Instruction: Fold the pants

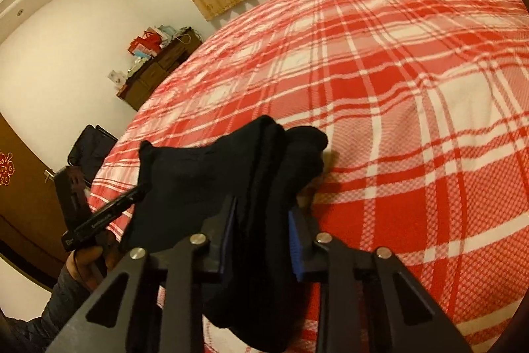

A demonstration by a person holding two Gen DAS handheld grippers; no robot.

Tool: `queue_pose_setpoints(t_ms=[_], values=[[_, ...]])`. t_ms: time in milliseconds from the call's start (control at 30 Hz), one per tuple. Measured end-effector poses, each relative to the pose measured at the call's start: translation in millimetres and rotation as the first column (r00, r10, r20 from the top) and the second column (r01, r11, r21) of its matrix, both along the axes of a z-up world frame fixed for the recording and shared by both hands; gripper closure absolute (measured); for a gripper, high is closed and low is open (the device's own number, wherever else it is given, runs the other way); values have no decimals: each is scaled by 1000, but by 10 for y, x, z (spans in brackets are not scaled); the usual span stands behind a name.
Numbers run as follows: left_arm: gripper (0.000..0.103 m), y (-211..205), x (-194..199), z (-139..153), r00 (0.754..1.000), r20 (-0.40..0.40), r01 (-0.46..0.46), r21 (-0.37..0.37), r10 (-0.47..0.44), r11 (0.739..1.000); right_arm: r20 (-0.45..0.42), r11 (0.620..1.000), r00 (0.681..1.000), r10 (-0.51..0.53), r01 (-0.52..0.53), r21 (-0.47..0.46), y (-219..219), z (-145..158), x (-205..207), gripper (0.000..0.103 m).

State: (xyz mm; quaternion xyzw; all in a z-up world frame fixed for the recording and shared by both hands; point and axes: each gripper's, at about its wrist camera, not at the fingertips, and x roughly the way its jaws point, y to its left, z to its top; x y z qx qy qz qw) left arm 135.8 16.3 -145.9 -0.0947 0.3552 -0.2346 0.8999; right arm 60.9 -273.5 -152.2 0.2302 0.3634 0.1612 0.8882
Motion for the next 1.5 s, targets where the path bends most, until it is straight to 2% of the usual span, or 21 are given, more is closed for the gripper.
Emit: queue_pose_setpoints(t_ms=[67,233,467,633,733,833,900,967,1033,1133,1267,1433,1500], values=[[85,10,-11,37,1000,9,3,-4,-3,1000,25,1000,1000,10,-10,-7,36,91,-24,73],[89,184,-57,188,1000,28,-7,-67,9,998,70,998,996,54,-52,-38,150,322,27,74],[90,683,-36,452,989,82,-116,-76,122,990,120,982,977,174,-163,-93,550,639,614,74],[90,1191,4,517,964,97,-245,-36,248,969,130,964,955,265,-257,-74,992,660,1199,74],[91,1437,26,421,948,53,-313,-8,313,950,132,946,937,324,-317,-71,1369,595,1536,74],[90,1528,-7,221,932,10,-362,41,362,931,63,931,929,364,-360,-68,1693,388,1849,74],[83,1560,-20,127,919,20,-395,84,394,915,14,934,937,350,-348,-81,1791,205,2014,72],[62,1516,-14,72,901,63,-434,160,430,887,-27,945,947,320,-321,-66,1763,20,2151,69],[51,1528,-2,61,889,81,-457,180,450,871,-55,954,953,297,-299,-28,1668,-108,2217,56],[50,1545,55,-11,882,53,-470,166,468,867,-74,961,959,274,-275,-12,1542,-200,2218,52],[48,1511,0,-26,860,72,-511,164,506,844,-63,962,960,271,-272,1,1472,-203,2199,52],[47,1552,-202,51,825,25,-563,131,565,816,-39,972,973,226,-228,-58,1369,-129,2107,37],[47,1509,-282,113,821,34,-568,149,570,810,-42,985,988,148,-151,-85,1186,-119,2013,34]])
